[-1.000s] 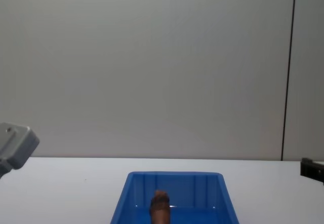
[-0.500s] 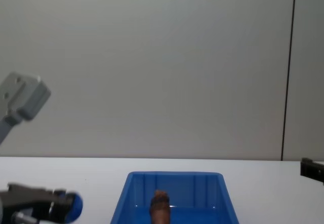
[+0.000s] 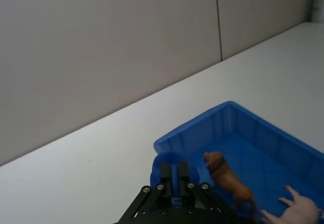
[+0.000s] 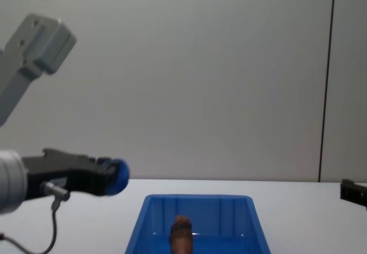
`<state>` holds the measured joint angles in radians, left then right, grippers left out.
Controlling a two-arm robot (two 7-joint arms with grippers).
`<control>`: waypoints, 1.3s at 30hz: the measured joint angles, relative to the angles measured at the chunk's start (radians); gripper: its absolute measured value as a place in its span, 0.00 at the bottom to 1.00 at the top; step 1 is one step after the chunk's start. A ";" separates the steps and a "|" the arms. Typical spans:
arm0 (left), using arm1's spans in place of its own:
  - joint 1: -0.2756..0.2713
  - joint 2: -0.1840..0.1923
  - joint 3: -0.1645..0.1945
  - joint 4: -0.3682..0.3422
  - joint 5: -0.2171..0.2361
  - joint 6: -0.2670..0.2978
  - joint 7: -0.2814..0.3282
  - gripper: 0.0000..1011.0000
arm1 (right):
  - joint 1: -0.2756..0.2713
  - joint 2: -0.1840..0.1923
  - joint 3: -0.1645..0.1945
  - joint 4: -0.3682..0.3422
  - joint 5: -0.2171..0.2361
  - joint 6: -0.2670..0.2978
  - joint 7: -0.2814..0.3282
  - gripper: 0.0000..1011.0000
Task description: Pick up the two dolls from the table and place them into the box.
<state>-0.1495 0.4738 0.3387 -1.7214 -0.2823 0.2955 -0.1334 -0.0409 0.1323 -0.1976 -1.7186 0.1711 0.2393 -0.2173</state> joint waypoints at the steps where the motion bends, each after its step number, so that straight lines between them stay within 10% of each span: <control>1: -0.002 -0.001 0.000 0.000 0.001 -0.005 -0.009 0.07 | 0.000 0.000 0.000 0.000 0.000 0.000 0.000 0.99; 10: -0.047 -0.017 0.000 0.019 0.006 -0.064 -0.140 0.10 | 0.000 0.000 0.000 0.000 0.000 0.000 0.000 0.99; 39: -0.178 -0.094 0.024 0.174 -0.037 -0.230 -0.498 0.97 | 0.000 0.000 0.000 0.000 0.000 0.000 0.000 0.99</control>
<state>-0.3272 0.3801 0.3629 -1.5475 -0.3194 0.0654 -0.6313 -0.0409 0.1323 -0.1976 -1.7186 0.1711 0.2392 -0.2173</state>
